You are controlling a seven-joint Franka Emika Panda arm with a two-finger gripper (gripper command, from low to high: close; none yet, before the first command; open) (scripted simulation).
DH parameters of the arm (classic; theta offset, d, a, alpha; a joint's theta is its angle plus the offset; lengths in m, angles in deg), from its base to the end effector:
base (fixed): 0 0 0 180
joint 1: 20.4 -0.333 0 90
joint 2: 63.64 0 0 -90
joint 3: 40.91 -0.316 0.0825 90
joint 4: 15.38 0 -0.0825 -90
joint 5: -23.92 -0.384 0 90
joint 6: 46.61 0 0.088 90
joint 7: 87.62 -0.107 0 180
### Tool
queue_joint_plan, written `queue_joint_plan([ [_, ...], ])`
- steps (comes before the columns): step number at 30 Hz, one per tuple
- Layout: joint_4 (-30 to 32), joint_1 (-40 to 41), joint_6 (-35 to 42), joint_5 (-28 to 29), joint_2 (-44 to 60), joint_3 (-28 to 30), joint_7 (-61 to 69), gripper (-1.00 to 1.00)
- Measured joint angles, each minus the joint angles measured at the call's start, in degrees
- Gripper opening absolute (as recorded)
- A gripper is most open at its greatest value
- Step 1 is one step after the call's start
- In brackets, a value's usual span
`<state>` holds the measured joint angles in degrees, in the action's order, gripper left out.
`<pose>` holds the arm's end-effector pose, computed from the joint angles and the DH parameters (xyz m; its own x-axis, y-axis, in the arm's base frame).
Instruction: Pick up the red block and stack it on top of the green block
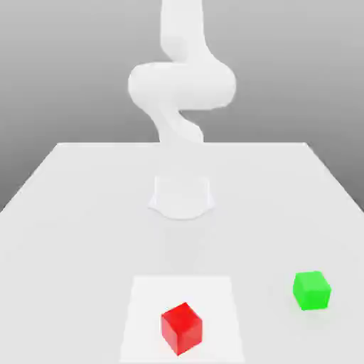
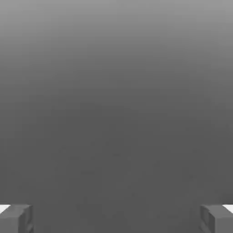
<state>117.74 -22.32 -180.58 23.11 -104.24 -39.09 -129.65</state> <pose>0.3812 -0.0032 0.6700 0.5629 -0.6813 0.4680 -0.4956 -0.7313 -0.4686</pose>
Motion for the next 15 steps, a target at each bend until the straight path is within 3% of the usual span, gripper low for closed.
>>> queue_joint_plan([
  [15, 8.04, -7.75, -13.14, -5.67, 31.64, 7.04, 23.56, 0.0],
])
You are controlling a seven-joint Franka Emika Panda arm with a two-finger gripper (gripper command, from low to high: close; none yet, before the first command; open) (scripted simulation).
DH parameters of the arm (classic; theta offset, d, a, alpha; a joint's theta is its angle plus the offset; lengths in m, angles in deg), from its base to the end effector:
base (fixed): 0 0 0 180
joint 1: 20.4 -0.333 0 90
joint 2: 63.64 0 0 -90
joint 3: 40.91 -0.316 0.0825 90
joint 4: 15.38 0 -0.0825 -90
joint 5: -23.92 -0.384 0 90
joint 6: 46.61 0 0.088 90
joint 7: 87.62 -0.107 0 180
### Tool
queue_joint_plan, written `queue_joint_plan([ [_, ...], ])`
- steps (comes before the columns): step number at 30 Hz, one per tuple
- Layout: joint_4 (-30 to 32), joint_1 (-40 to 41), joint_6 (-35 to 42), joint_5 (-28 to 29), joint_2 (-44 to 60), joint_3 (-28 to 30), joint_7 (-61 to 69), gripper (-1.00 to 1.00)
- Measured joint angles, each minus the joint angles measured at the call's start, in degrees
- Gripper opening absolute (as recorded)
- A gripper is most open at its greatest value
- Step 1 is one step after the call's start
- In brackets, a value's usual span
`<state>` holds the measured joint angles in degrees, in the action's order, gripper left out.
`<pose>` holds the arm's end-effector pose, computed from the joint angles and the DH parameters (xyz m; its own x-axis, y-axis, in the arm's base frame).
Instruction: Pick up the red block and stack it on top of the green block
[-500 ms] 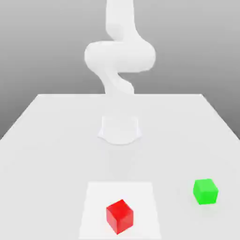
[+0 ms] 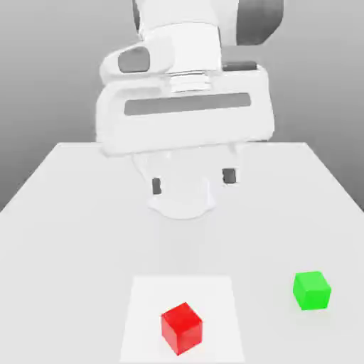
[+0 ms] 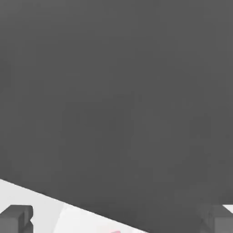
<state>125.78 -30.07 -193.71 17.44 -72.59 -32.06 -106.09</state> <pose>0.4847 0.0049 0.3793 0.8961 -0.3952 0.2021 -0.3625 -0.9143 -0.1805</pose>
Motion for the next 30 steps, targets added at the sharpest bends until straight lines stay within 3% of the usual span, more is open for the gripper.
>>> queue_joint_plan([
  [9, 4.5, -0.04, -8.44, 2.1, 18.1, 0.18, 9.5, 0.0],
  [13, 3.63, 1.47, -14.94, -0.21, 26.33, -1.82, 11.93, 0.0],
  [14, 3.35, 2.05, -16.55, -0.86, 28.28, -2.54, 12.44, -1.0],
  [21, 3.29, 2.18, -16.82, -0.89, 28.7, -2.7, 12.45, -1.0],
  [26, 4.73, 1.12, -9.45, 2.73, 19.81, -1.01, 9.71, -1.0],
  [30, 6.35, -5.09, -6.66, 3.88, 15.56, -6.12, 2.86, -1.0],
])
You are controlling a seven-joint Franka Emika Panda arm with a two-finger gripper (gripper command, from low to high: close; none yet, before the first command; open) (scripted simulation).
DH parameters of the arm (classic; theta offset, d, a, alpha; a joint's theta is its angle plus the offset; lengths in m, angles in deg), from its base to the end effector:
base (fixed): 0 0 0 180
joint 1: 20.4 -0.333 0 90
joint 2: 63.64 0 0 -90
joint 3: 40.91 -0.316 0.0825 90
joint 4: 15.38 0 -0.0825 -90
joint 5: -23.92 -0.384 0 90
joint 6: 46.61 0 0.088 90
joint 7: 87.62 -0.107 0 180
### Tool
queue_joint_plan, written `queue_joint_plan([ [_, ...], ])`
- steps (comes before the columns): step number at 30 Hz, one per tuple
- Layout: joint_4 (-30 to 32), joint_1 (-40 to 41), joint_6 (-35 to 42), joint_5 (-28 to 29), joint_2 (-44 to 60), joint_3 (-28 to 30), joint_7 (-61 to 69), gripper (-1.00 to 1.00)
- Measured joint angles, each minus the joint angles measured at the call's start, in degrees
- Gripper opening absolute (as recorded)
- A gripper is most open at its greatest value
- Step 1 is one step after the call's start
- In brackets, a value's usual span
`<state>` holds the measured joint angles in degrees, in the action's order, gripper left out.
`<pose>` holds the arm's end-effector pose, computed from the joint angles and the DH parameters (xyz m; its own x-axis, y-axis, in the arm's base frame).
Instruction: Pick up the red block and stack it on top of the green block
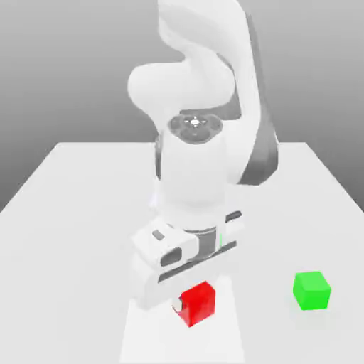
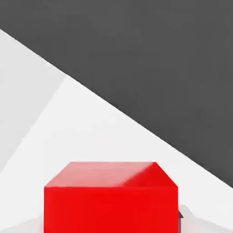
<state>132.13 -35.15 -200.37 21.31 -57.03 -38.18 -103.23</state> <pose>0.4381 0.0913 0.2204 0.9946 -0.1030 -0.0100 -0.1031 -0.9946 -0.0122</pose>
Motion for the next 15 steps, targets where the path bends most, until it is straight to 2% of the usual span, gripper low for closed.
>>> queue_joint_plan([
  [6, 2.49, -15.55, 2.27, 2.34, -4.99, -7.89, -12.68, -1.0],
  [11, 2.42, -16.03, -5.88, 4.66, 3.18, -6.99, -15.77, -1.0],
  [12, 2.37, -16.11, -7.09, 5.01, 4.45, -6.83, -16.05, 1.0],
  [15, 2.37, -16.11, -7.09, 5.01, 4.45, -6.83, -16.06, 1.0],
])
